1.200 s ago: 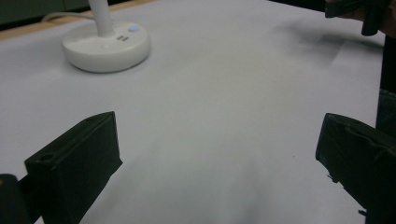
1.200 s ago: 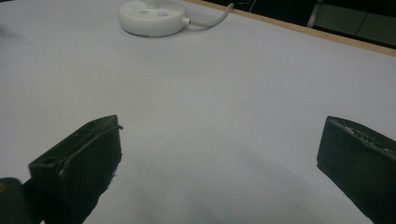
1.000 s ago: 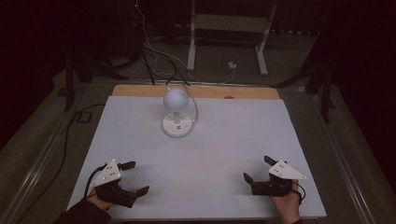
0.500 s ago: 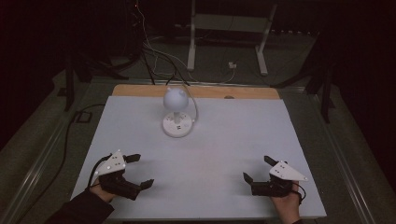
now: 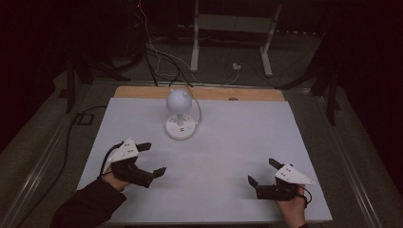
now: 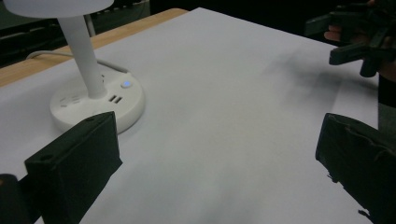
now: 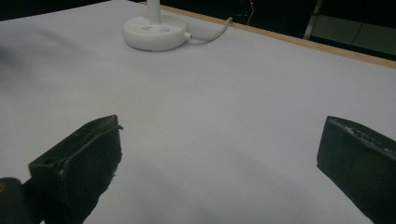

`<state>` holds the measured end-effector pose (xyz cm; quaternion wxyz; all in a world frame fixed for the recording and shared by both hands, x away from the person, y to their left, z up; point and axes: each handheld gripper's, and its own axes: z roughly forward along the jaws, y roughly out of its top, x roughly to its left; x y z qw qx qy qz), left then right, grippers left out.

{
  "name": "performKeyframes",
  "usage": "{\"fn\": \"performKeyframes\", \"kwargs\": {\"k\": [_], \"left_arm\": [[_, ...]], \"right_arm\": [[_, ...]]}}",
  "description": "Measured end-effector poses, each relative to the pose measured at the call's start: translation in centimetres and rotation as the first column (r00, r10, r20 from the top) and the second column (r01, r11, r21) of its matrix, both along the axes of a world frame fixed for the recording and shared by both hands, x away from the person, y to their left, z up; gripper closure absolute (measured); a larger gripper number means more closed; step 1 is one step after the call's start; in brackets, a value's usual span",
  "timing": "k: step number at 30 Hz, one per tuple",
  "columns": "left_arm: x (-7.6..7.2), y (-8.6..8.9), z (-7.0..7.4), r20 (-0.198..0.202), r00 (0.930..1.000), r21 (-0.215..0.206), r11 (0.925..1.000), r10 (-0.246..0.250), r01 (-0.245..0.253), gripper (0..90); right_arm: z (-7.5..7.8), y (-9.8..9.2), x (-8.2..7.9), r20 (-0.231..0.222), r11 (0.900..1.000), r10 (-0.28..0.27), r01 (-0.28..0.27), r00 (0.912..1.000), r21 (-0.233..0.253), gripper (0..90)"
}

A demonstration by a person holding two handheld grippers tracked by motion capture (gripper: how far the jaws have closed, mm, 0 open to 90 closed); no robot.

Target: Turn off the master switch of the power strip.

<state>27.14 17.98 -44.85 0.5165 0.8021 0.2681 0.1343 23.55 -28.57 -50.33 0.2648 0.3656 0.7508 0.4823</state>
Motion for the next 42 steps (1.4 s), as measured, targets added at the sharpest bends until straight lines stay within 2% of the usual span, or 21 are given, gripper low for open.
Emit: {"fn": "performKeyframes", "kwargs": {"k": [6,20,26,33,37,42], "left_arm": [[0.8,-1.0,0.2,0.003,1.0000,0.006,1.0000,-0.007,0.007,0.3],[2.9,-3.8,0.4,0.012,0.9998,0.021,0.9996,0.017,-0.018,0.4],[3.8,-4.6,0.3,0.016,0.9988,0.024,0.9987,0.045,-0.046,0.4],[5.0,-5.2,-0.5,0.009,0.9958,0.019,0.9956,0.092,-0.092,0.4],[5.6,-5.8,-0.9,0.009,0.9924,0.031,0.9919,0.123,-0.123,0.4],[6.0,-6.6,-1.1,0.020,0.9906,0.044,0.9897,0.135,-0.136,0.4]], "right_arm": [[0.1,-0.1,0.0,0.001,1.000,0.004,-0.004,1.0000,0.007,0.0],[0.1,0.0,-0.1,-0.001,1.000,0.013,-0.013,0.9999,0.013,0.0],[0.1,0.0,-0.1,0.001,1.000,0.016,-0.016,0.9999,0.016,0.0],[0.2,-0.1,-0.1,-0.001,1.000,0.018,-0.018,0.9998,0.020,0.0],[0.2,-0.1,0.0,0.000,1.000,0.019,-0.019,0.9998,0.025,0.0],[0.1,-0.1,0.0,-0.002,0.999,0.022,-0.022,0.9998,0.026,0.0]]}}
